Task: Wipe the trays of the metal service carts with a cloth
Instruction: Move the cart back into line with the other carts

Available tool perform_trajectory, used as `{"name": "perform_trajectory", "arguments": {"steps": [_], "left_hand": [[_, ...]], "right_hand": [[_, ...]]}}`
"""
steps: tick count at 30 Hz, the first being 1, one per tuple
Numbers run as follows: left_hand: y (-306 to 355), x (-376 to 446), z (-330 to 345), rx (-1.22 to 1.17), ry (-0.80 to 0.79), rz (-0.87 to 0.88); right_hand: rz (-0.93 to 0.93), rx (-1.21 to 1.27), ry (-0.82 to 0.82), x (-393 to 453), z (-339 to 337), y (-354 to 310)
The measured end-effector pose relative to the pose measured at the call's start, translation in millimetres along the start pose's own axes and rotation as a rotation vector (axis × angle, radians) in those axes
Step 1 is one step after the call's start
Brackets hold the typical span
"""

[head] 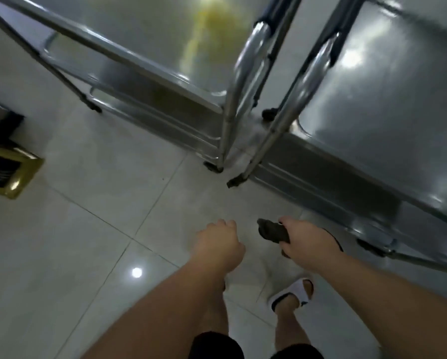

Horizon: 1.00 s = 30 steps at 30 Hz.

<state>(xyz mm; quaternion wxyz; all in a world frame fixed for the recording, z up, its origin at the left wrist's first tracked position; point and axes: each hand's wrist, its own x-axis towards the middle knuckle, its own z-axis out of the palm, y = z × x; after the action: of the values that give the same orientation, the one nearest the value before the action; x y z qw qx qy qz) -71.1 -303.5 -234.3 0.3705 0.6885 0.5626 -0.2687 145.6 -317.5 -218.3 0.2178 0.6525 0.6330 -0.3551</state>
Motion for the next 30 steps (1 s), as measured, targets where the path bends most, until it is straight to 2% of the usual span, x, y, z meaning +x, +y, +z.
{"name": "perform_trajectory", "arguments": {"steps": [8, 19, 25, 30], "left_hand": [[-76, -100, -117, -0.165, 0.234, -0.134], [-150, -150, -251, -0.298, 0.513, -0.412], [-169, -161, -317, -0.458, 0.634, -0.521], [-193, -169, -339, -0.470, 0.677, -0.608]], "right_hand": [[-0.138, 0.030, 0.182, -45, -115, -152], [-0.600, -0.154, 0.433, -23, -265, -278], [-0.736, -0.250, 0.443, 11, -356, -330], [-0.828, -0.339, 0.419, 34, -389, -381]]}}
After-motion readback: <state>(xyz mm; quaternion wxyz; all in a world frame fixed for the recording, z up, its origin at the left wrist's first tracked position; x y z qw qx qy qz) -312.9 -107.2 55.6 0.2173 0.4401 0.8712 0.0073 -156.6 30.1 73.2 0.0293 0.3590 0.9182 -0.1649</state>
